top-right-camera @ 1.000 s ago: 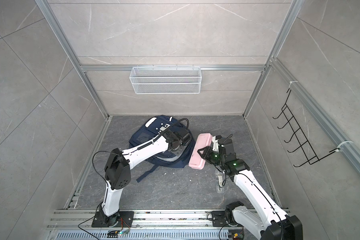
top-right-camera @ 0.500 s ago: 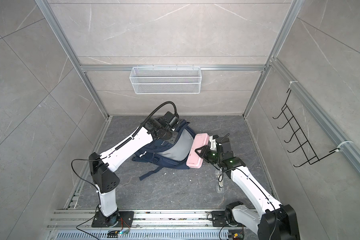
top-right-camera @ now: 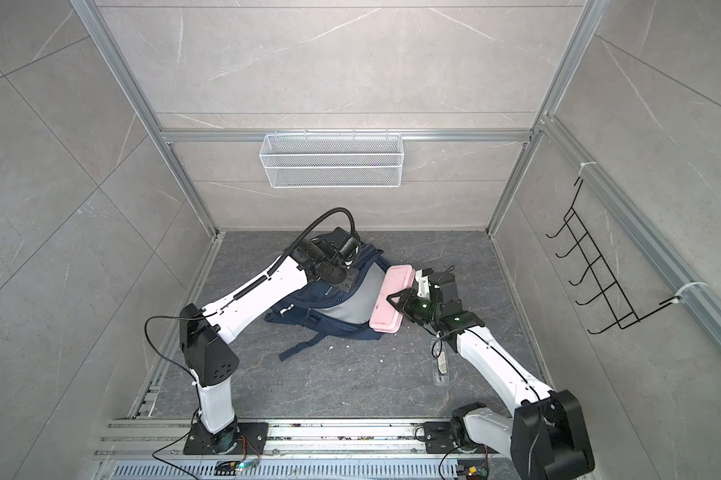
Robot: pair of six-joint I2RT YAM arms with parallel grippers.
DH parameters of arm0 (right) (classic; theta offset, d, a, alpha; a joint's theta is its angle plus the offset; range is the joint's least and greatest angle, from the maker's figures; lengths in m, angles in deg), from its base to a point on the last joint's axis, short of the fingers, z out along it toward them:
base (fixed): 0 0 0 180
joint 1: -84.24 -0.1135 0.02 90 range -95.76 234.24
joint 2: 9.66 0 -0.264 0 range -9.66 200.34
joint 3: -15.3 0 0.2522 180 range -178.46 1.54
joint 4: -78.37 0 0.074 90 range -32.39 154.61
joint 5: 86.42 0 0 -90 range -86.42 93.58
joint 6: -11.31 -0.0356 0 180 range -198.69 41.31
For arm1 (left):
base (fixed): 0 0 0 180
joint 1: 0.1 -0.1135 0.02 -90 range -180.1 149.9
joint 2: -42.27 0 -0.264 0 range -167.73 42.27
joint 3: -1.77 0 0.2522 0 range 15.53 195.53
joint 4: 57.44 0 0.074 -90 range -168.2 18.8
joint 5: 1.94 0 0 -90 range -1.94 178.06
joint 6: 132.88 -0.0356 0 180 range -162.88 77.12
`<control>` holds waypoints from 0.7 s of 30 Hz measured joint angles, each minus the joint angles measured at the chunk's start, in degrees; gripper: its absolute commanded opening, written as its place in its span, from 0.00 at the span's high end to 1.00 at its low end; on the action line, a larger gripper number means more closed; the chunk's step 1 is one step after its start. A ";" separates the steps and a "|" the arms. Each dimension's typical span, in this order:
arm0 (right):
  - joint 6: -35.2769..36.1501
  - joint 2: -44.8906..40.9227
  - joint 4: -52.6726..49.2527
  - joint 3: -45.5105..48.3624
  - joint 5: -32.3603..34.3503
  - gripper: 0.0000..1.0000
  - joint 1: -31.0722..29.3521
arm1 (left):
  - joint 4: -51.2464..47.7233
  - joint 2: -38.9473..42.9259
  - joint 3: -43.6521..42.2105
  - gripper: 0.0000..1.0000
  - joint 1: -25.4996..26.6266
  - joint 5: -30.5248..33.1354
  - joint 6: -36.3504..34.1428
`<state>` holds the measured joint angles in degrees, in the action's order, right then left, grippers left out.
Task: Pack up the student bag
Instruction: 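Carry the pencil case into the backpack with right while left holds it open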
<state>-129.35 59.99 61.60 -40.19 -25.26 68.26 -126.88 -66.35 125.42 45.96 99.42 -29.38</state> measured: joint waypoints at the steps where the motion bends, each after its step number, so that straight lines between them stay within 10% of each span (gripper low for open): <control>1: -0.59 1.49 1.36 -0.04 -0.48 0.86 -0.02 | 0.00 0.37 0.02 1.00 -0.09 0.02 0.00; 21: -9.07 32.63 20.48 -17.03 -0.57 0.85 -8.09 | 0.85 3.37 0.24 1.00 -0.42 -7.10 4.59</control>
<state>-138.42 92.62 82.08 -57.22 -25.83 60.17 -126.03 -62.99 125.66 45.55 92.31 -24.79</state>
